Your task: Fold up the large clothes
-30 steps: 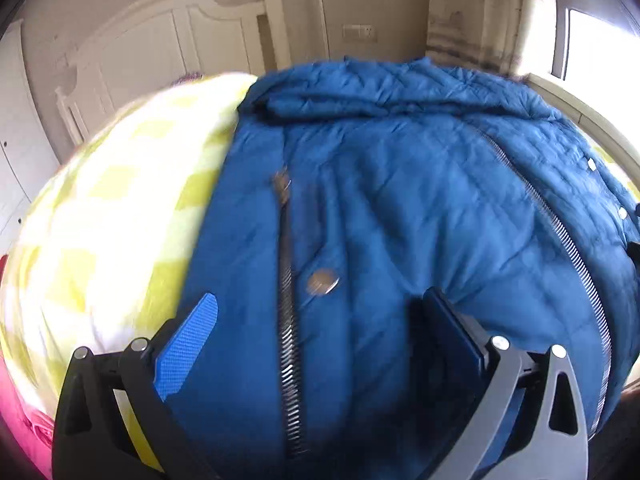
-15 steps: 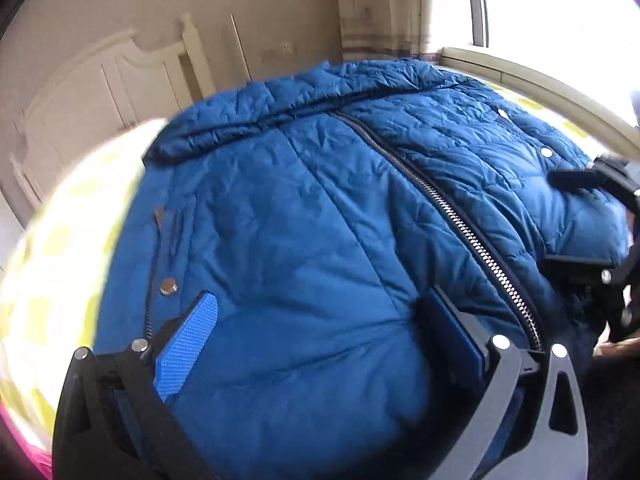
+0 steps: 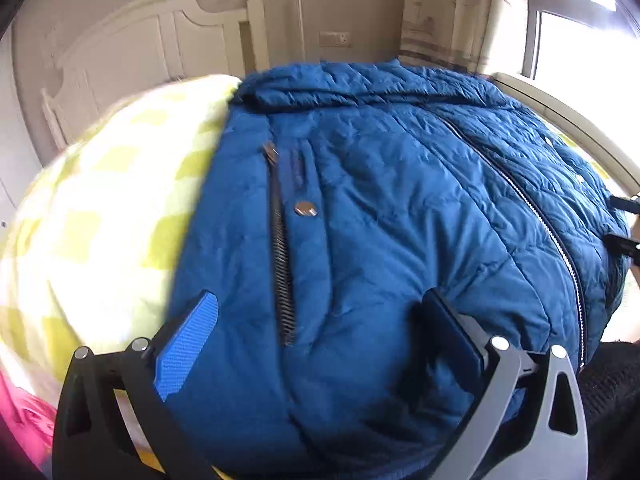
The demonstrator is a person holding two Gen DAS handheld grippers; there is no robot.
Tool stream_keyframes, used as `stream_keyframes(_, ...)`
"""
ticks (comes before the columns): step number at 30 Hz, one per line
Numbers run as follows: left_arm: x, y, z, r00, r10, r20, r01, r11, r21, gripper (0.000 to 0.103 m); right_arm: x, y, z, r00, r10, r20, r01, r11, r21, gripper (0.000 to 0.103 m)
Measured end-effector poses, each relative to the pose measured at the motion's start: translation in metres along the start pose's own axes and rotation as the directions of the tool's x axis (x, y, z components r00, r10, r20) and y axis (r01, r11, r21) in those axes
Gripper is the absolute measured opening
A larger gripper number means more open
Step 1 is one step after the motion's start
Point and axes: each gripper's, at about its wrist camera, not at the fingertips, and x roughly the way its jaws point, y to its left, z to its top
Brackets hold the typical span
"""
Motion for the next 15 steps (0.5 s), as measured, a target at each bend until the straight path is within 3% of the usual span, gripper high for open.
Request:
stream_keyframes(2,-0.007,0.011,0.0,0.999,0.028,0.022,-0.027,0.999,-0.033,0.101,-0.014,-0.009,0.001,0.999,-0.034,0.041,0.034,0.999,0.003,0.098)
stream_keyframes(4,0.001,0.031,-0.001,0.999,0.03,-0.011,-0.031,0.995,-0.095,0.101,-0.021,-0.027,-0.01,0.998,-0.063,0.018,0.062,0.996,0.065,0.098)
stream_keyframes(6,0.01,0.046,-0.007,0.999,-0.033,-0.042,0.025,0.985,-0.172,0.101,-0.016,-0.053,-0.02,0.996,-0.083,-0.034,0.087,0.983,0.164,0.098)
stream_keyframes(7,0.009,0.05,-0.01,0.998,-0.049,-0.026,0.044,0.981,-0.191,0.101,-0.015,-0.061,-0.027,0.998,-0.044,-0.034,0.05,0.975,0.217,0.098)
stream_keyframes(8,0.009,0.048,-0.01,0.999,-0.038,-0.031,0.032,0.984,-0.173,0.101,-0.015,-0.066,-0.034,0.999,-0.007,-0.031,0.014,0.966,0.257,0.098)
stream_keyframes(10,0.009,0.042,-0.012,0.999,-0.033,-0.035,0.028,0.99,-0.142,0.101,-0.018,-0.062,-0.041,1.0,-0.022,-0.006,0.023,0.972,0.232,0.098)
stream_keyframes(12,0.006,0.039,-0.013,0.998,-0.051,-0.032,0.046,0.989,-0.141,0.096,-0.022,-0.055,-0.045,1.0,-0.005,0.022,0.001,0.979,0.201,0.084)
stream_keyframes(15,-0.004,0.04,-0.019,0.996,-0.086,-0.026,0.082,0.987,-0.135,0.087,-0.029,-0.058,-0.054,0.998,0.021,0.067,-0.036,0.97,0.239,0.077)
